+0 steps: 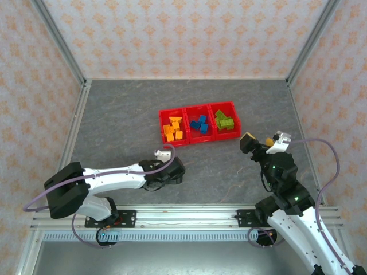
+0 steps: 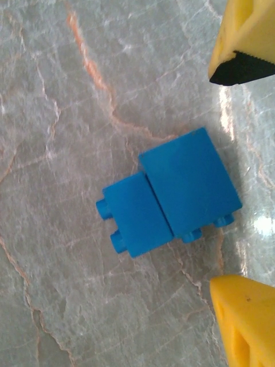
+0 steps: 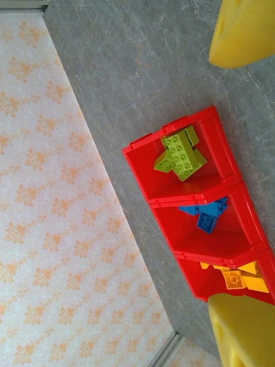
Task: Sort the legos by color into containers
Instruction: Pick up the lego from the middle-left of the table.
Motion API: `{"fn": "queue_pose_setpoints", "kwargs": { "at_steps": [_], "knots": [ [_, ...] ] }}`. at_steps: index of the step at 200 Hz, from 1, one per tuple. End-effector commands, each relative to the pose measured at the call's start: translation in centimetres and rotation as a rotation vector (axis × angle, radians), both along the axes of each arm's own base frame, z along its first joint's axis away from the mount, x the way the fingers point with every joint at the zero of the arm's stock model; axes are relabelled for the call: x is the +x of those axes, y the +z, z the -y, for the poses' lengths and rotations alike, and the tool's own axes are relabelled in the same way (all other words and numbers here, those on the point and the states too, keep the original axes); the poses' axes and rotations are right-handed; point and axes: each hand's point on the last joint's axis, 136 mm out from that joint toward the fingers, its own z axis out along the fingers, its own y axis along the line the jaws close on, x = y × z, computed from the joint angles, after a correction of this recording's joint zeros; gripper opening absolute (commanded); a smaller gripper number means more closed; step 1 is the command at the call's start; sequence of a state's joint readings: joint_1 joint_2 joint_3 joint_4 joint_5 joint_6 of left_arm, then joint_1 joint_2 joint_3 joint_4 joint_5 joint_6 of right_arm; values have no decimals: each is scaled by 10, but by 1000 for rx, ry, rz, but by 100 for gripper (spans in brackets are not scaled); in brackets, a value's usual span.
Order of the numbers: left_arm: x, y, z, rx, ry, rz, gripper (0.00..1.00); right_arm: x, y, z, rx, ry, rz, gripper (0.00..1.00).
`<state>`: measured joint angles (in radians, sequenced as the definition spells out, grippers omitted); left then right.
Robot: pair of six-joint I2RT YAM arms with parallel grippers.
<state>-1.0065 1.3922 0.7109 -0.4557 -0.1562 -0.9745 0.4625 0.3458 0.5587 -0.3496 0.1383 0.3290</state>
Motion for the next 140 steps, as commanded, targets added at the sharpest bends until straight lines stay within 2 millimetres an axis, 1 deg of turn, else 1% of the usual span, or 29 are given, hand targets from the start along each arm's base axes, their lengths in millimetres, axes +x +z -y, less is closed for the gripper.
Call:
{"fn": "queue_pose_setpoints", "kwargs": {
  "at_steps": [1, 21, 50, 76, 108, 130, 140],
  "knots": [
    [2, -7, -4, -42, 51, -7, 86, 2, 3, -4, 8, 15, 23, 100],
    [1, -14, -5, -62, 63, -17, 83, 2, 3, -5, 6, 19, 21, 100],
    [0, -20, -1, -81, 57, -29, 80, 2, 2, -5, 7, 17, 19, 100],
    [3, -21, 5, -97, 46, -28, 79, 2, 3, -5, 7, 17, 20, 100],
    [9, -20, 4, -85, 56, -15, 78, 2, 3, -5, 7, 17, 20, 100],
    [11, -23, 2, -88, 59, -16, 72, 2, 3, -5, 9, 19, 19, 100],
    [11, -25, 1, -87, 62, -20, 71, 2, 3, -5, 8, 18, 18, 100]
  ]
}}
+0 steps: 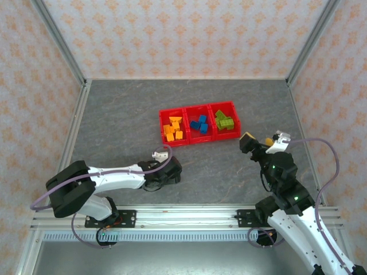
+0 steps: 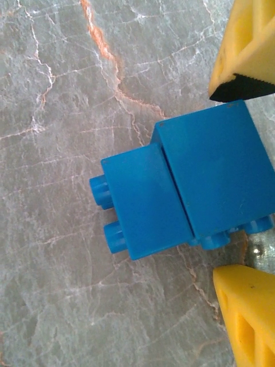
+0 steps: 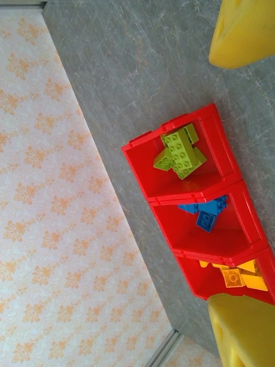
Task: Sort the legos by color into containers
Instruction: Pick up the lego from the middle-left of the table.
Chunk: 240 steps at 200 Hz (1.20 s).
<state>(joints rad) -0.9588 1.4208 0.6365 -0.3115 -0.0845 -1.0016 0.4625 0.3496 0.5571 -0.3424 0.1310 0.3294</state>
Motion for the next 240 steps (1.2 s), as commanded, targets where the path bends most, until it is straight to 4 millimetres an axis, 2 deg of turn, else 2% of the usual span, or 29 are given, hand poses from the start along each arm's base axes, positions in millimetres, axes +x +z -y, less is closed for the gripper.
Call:
{"fn": "queue_pose_setpoints", "kwargs": {
  "at_steps": [1, 34, 62, 81, 113, 155, 172, 199, 240],
  "knots": [
    [7, -4, -1, -3, 17, 16, 71, 1, 3, -3, 5, 11, 17, 100],
    [10, -5, -9, 5, 37, 25, 64, 1, 2, -3, 7, 12, 16, 100],
    [17, 4, -1, -28, 9, 74, 56, 1, 3, -3, 6, 12, 18, 100],
    [19, 9, 0, -30, -8, 93, 46, 1, 3, -3, 7, 10, 16, 100],
    [17, 18, -2, -33, -23, 106, 34, 1, 3, -2, 7, 7, 17, 100],
    [8, 35, -5, -45, -28, 132, 25, 1, 3, -2, 8, 3, 17, 100],
    [8, 49, -1, -58, -39, 156, 25, 1, 2, -2, 8, 2, 16, 100],
    [14, 83, 10, -78, -55, 216, 25, 1, 2, -1, 7, -4, 16, 100],
    [49, 143, 27, -23, -88, 387, 25, 1, 3, 1, 8, -9, 16, 100]
  ]
}}
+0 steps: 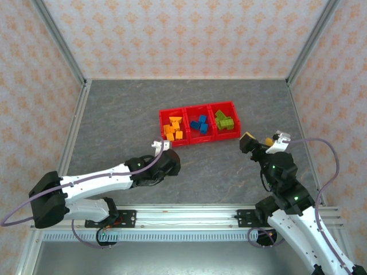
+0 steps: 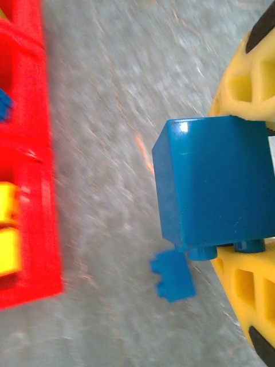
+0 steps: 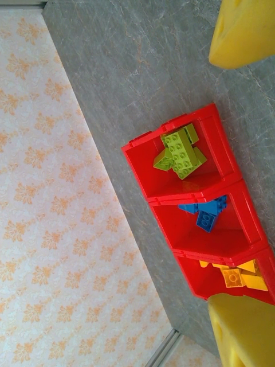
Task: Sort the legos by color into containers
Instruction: Pick up the lego from the middle-left of the table, then place the lego in the container.
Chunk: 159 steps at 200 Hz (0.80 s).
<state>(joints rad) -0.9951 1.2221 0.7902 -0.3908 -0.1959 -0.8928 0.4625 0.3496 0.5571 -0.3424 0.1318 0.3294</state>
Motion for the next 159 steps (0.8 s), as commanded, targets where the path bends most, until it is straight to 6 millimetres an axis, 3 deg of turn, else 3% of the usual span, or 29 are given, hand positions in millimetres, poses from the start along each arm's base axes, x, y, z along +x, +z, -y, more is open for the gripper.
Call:
{"fn": "queue_pose_setpoints", "kwargs": {
  "at_steps": [1, 39, 80, 114, 118, 159],
  "knots": [
    [24, 37, 2, 89, -1, 138, 25, 1, 3, 0, 8, -9, 16, 100],
    [73, 61, 26, 194, -44, 198, 25, 1, 3, 0, 6, -6, 16, 100],
    [134, 62, 59, 261, -110, 202, 24, 1, 3, 0, 7, -5, 17, 100],
    [179, 51, 82, 310, -143, 177, 24, 1, 2, -2, 11, 5, 15, 99],
    [184, 40, 86, 328, -152, 160, 24, 1, 2, -3, 12, 7, 14, 100],
    [212, 5, 105, 389, -185, 100, 24, 1, 2, -3, 11, 8, 15, 100]
  ]
}}
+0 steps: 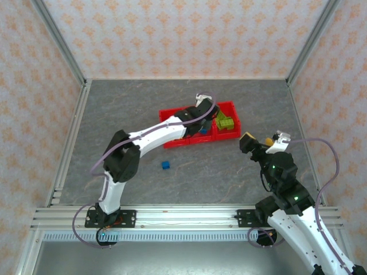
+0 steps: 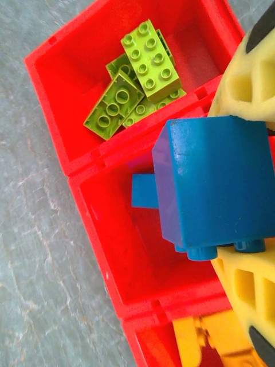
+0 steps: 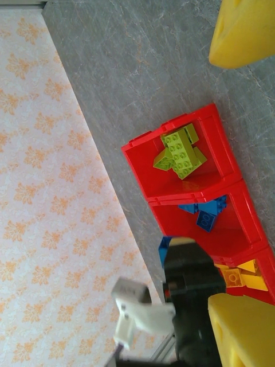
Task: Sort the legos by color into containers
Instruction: Place the lego in the container.
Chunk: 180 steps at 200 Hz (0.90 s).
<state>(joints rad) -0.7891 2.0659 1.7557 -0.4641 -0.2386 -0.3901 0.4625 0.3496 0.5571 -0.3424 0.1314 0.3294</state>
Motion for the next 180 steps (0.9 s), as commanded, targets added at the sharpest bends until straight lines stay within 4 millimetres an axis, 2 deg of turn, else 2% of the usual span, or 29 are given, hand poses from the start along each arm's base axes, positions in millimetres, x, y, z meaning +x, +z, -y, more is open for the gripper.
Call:
{"fn": "queue_pose_setpoints", "kwargs": {
  "at_steps": [1, 22, 59, 74, 99, 134, 156, 180],
  "knots": [
    [4, -21, 0, 84, -40, -70, 24, 1, 2, -3, 11, 7, 16, 100],
    [11, -34, -2, 114, -14, -100, 24, 2, 1, -4, 11, 12, 17, 100],
    [3, -49, -10, 124, 14, -129, 27, 2, 1, -5, 11, 17, 18, 100],
    [0, -50, -14, 129, 22, -133, 31, 2, 1, -5, 10, 18, 17, 100],
    [-3, -48, -16, 128, 20, -133, 43, 2, 0, -7, 13, 26, 16, 100],
    [-3, -33, -19, 116, 30, -108, 51, 2, 1, -6, 13, 21, 16, 100],
    [-5, -15, -19, 88, 19, -77, 66, 2, 1, -5, 13, 19, 15, 100],
    [-17, 6, -14, 45, -21, -30, 76, 2, 0, -6, 12, 21, 14, 100]
  ]
}}
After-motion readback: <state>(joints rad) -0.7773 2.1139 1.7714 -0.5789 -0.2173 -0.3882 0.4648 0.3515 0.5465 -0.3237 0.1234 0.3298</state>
